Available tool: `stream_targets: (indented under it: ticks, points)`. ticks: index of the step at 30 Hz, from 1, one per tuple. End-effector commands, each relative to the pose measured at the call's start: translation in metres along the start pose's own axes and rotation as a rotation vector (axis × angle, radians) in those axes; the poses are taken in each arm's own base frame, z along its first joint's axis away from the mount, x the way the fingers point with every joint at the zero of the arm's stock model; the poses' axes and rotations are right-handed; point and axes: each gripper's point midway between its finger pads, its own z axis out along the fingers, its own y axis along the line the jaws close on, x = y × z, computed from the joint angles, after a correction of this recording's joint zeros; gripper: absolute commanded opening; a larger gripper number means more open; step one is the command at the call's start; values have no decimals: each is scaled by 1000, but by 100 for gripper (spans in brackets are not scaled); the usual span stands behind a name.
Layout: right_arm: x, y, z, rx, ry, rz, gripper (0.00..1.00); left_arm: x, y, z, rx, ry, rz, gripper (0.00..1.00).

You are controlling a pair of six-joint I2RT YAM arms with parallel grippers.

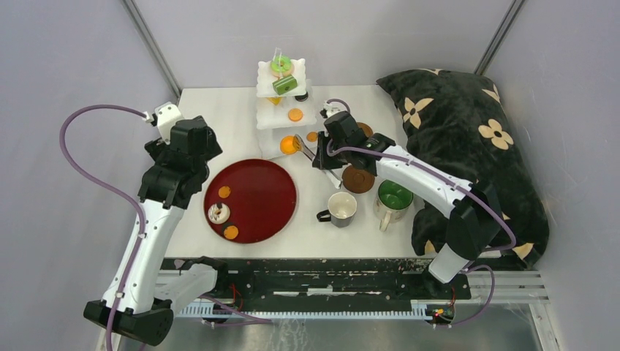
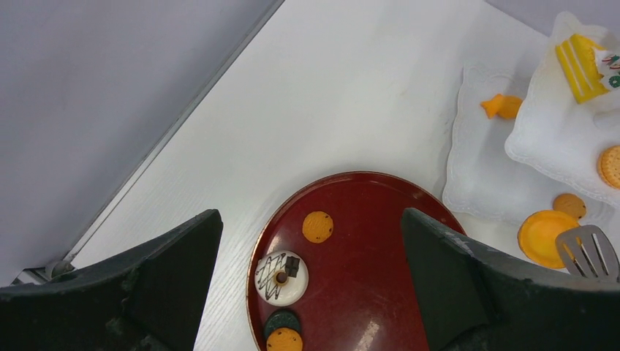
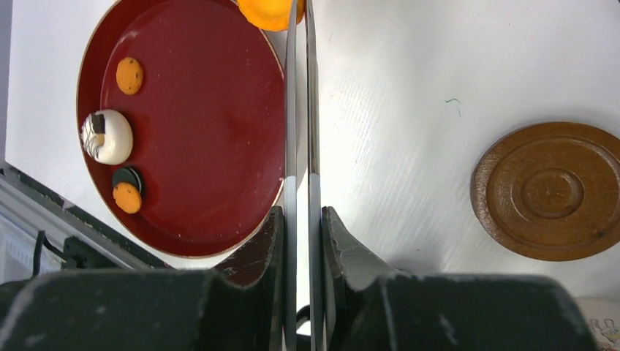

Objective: Serve the afternoon tea

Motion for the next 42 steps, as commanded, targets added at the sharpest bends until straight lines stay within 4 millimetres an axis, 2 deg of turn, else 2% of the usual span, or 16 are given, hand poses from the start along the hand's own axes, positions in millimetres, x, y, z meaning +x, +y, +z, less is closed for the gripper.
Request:
stream_targets:
  ticks: [1,9,18,34,42]
  points:
    - [-29,12,8,-49,-101,92,1,-17,8,-3,-25,-71,-9,99]
    - [-42,3,33,-37,-114,160,1,-20,16,-7,-43,-91,-9,99]
    - [-46,10,64,-80,-85,208,1,-24,21,-8,-62,-111,-6,99]
    - [-57,-3,89,-53,-120,263,1,-21,24,-9,-68,-114,1,99]
    - [-57,-4,99,-59,-116,291,1,-20,22,-8,-61,-109,4,99]
